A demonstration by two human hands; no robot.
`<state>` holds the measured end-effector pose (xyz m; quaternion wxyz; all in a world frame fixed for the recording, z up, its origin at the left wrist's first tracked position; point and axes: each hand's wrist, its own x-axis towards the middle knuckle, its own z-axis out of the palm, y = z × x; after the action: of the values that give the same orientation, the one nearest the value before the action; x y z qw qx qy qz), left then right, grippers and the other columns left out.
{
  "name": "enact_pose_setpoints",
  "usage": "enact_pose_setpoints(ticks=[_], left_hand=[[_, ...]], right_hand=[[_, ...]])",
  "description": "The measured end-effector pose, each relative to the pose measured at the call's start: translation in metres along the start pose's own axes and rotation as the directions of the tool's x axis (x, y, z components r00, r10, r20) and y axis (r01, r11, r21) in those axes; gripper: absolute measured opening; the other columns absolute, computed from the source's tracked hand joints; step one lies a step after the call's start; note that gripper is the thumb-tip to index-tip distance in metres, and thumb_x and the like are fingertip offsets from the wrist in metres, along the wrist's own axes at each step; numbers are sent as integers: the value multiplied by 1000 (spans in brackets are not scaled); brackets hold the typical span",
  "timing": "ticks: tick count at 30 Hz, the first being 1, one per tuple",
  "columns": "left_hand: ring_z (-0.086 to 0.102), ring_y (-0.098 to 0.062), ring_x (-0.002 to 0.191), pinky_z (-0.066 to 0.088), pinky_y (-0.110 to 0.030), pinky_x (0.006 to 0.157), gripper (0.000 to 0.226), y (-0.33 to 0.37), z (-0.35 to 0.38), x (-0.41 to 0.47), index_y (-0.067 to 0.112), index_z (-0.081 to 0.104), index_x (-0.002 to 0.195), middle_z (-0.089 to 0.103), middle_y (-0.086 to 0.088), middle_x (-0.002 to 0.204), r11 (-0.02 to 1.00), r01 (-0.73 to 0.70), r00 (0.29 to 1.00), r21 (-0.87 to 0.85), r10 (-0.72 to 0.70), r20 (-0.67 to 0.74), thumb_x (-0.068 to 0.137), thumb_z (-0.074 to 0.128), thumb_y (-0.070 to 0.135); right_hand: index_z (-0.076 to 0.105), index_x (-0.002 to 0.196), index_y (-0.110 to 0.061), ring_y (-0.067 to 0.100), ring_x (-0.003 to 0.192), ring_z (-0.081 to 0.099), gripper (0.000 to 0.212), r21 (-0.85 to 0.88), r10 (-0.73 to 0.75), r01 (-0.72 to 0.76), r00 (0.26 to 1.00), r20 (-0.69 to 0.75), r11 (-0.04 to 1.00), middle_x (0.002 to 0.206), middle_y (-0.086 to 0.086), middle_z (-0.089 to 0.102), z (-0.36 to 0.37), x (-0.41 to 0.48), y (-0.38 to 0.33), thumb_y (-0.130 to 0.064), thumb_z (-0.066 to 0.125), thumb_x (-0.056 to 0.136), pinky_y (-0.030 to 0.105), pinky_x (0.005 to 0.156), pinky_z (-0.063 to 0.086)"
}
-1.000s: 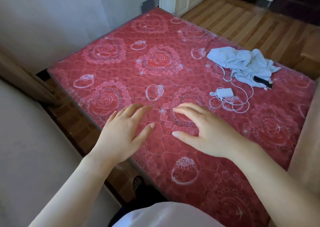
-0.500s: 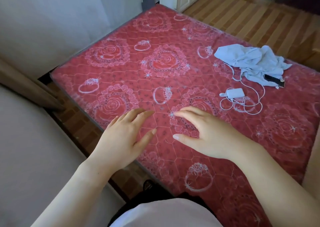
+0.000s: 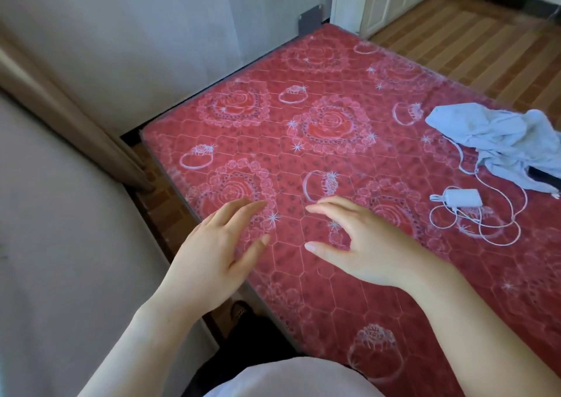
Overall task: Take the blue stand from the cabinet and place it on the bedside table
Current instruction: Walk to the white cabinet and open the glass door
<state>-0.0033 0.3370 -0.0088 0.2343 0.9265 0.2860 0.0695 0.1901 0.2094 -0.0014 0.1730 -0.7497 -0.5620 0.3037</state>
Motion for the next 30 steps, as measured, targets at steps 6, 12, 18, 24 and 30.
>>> enact_pose_setpoints(ticks=[6, 12, 18, 24, 30], left_hand=[[45, -13, 125, 43, -38, 99, 54, -48, -18, 55, 31, 36, 135, 44, 11, 138, 998, -68, 997, -19, 68, 23, 88, 31, 57], [47, -16, 123, 44, -40, 98, 52, -122, -67, 125, 32, 35, 135, 43, 10, 138, 982, -186, 977, 14, 184, 109, 89, 32, 56], [47, -15, 122, 44, -39, 97, 52, -181, -122, 172, 34, 34, 135, 45, 10, 136, 972, -227, 968, 61, 218, 126, 88, 30, 57], [49, -14, 120, 46, -41, 95, 51, -203, -139, 189, 34, 34, 136, 44, 11, 138, 975, -215, 972, 56, 208, 112, 90, 33, 56], [48, -15, 122, 43, -43, 100, 54, -231, -144, 188, 34, 35, 135, 47, 10, 136, 992, -71, 997, 101, 67, 44, 87, 30, 59]], right_hand=[[30, 136, -42, -4, 127, 31, 58, -5, 63, -63, 997, -49, 998, 142, -29, 23, -4, 59, -21, -62, 44, 83, 21, 92, 28], [29, 135, -43, -3, 127, 32, 57, 15, 152, -152, 980, -126, 988, 143, -29, 23, -2, 137, -61, -63, 43, 83, 22, 93, 32], [30, 137, -39, -3, 127, 31, 58, 49, 151, -145, 977, -153, 988, 143, -27, 26, -14, 212, -109, -61, 42, 84, 20, 93, 27], [30, 134, -43, -12, 116, 28, 58, 72, 126, -115, 978, -167, 991, 141, -29, 27, -21, 247, -116, -64, 43, 82, 20, 91, 27], [30, 136, -42, -8, 122, 30, 58, 34, 31, -28, 997, -73, 999, 140, -30, 26, -21, 297, -115, -63, 43, 83, 21, 94, 28]])
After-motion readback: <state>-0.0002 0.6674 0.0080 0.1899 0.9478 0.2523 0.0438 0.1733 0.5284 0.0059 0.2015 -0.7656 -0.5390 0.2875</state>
